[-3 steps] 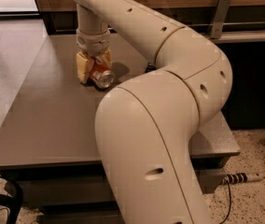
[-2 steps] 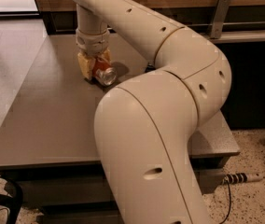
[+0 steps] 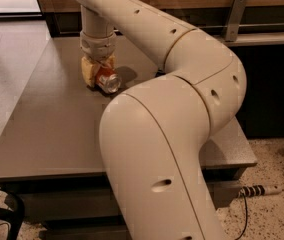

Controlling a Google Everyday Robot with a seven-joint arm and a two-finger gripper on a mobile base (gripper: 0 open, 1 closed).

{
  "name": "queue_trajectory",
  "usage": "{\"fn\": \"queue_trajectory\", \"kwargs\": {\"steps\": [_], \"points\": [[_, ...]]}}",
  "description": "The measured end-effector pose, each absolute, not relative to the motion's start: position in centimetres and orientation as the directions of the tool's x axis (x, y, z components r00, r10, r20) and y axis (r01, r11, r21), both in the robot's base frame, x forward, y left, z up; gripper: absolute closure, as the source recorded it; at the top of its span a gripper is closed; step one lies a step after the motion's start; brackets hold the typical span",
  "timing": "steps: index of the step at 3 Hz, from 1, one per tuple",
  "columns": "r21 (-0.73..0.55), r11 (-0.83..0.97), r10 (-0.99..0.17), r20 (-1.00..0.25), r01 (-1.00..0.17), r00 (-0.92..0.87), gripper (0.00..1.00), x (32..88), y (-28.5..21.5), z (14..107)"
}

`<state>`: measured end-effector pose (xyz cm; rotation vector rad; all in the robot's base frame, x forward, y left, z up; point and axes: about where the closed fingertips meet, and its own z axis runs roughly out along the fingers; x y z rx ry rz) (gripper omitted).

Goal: Place coke can upright

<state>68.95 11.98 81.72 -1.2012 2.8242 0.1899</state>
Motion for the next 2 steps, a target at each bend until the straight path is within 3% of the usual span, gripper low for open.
{"fn": "queue_trajectory", "kwargs": {"steps": [2], "points": [[0.036,0.702,-0.701,-0.147,-0.712,-0.698,1.0,69.4,11.4,83.6]]}}
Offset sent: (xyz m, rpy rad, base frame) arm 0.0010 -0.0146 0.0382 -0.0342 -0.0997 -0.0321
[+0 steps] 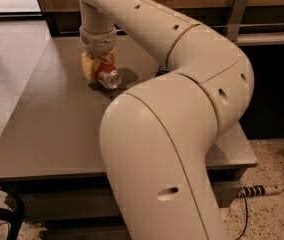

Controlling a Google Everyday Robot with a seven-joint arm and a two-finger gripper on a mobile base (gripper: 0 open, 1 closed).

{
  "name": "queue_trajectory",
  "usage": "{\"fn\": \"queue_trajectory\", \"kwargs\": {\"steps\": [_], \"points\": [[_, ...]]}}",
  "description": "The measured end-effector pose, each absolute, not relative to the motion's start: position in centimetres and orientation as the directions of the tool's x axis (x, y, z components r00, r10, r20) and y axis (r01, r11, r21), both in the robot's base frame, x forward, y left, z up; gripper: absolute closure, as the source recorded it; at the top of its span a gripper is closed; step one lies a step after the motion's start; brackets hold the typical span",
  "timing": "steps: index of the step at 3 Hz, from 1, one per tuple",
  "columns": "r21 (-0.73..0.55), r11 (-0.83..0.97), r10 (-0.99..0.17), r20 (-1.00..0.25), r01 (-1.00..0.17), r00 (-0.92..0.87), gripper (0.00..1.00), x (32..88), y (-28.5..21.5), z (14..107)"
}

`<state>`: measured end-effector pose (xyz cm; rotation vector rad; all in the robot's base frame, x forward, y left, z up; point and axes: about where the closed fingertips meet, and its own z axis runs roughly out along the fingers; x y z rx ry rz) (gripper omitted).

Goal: Place coke can upright

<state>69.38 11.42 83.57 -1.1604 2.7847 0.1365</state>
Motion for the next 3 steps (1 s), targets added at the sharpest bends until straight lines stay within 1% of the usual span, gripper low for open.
{"fn": "queue_trajectory", "kwargs": {"steps": [1,3], "points": [[0.008,0.714,-0.686,-0.191,-0.7,-0.702,1.0,69.4,10.4,84.8],[-0.075,0.725,-0.66,-0.362,-0.685,-0.659,1.0,69.1,7.4,88.7]]}}
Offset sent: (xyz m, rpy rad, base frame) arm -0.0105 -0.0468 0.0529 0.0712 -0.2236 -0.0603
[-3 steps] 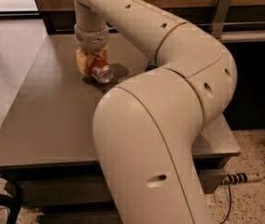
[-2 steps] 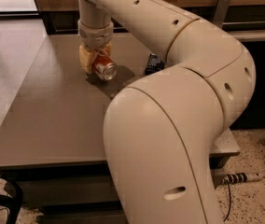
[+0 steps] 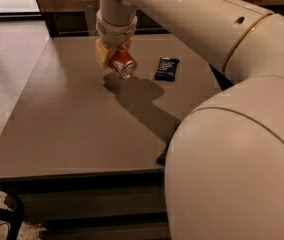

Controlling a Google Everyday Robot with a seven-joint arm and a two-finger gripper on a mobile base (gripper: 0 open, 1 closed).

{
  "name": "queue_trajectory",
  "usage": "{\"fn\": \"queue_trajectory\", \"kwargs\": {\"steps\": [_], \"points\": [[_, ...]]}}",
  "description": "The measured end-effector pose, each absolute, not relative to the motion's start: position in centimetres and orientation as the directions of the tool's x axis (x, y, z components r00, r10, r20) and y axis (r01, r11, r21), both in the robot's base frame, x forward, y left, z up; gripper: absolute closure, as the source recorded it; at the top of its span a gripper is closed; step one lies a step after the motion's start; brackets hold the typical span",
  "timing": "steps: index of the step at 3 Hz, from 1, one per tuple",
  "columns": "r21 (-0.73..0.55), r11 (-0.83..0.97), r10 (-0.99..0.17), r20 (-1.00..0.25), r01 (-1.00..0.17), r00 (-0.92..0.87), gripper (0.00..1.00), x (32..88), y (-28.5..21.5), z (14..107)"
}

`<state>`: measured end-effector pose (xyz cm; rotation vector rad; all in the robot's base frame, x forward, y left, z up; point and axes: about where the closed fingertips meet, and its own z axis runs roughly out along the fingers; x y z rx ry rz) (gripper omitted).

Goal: Place coke can upright

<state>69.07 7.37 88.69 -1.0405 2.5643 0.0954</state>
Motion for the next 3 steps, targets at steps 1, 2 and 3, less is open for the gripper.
{"fn": "queue_trajectory", "kwargs": {"steps": [1,2,3], "points": [[-0.141,0.704,-0.661,-0.489,-0.696,-0.569,1.0,69.2,6.6,91.4],[-0.186,0.662,-0.683,-0.548,-0.726,-0.482,1.0,69.9,7.2,93.2],[-0.21,0.615,-0.694,-0.602,-0.76,-0.395,1.0,70.4,8.0,94.4]]}}
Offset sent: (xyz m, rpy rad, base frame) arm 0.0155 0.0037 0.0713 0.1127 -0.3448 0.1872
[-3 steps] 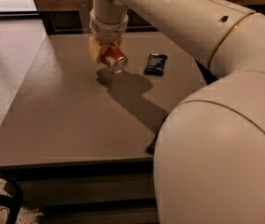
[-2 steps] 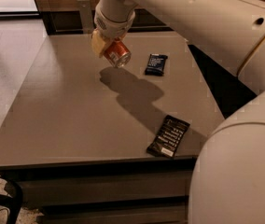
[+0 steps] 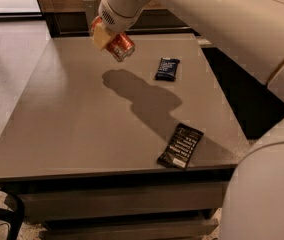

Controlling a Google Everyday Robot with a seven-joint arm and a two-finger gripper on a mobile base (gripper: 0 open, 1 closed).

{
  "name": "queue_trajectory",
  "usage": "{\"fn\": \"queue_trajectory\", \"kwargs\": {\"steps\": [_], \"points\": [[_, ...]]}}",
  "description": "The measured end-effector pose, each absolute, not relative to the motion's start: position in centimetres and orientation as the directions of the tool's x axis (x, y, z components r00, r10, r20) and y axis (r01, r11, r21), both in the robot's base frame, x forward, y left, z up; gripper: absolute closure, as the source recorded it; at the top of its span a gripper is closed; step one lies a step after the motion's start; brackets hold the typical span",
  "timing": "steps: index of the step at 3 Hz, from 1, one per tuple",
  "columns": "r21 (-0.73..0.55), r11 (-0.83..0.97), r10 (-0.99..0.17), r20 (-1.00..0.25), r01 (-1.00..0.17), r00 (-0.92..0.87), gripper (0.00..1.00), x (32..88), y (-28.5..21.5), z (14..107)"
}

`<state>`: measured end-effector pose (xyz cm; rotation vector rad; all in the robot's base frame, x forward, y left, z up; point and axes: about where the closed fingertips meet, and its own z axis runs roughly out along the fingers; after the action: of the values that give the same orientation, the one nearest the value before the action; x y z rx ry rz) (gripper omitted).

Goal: Place coke can upright

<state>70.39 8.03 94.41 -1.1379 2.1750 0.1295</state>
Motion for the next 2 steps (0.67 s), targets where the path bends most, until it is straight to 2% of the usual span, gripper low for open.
{"fn": "queue_trajectory", "kwargs": {"steps": [2], "points": [[-0.258,0.526,-0.67,-0.712,-0.81,-0.209,1.0,69.32,8.83,95.73]]}}
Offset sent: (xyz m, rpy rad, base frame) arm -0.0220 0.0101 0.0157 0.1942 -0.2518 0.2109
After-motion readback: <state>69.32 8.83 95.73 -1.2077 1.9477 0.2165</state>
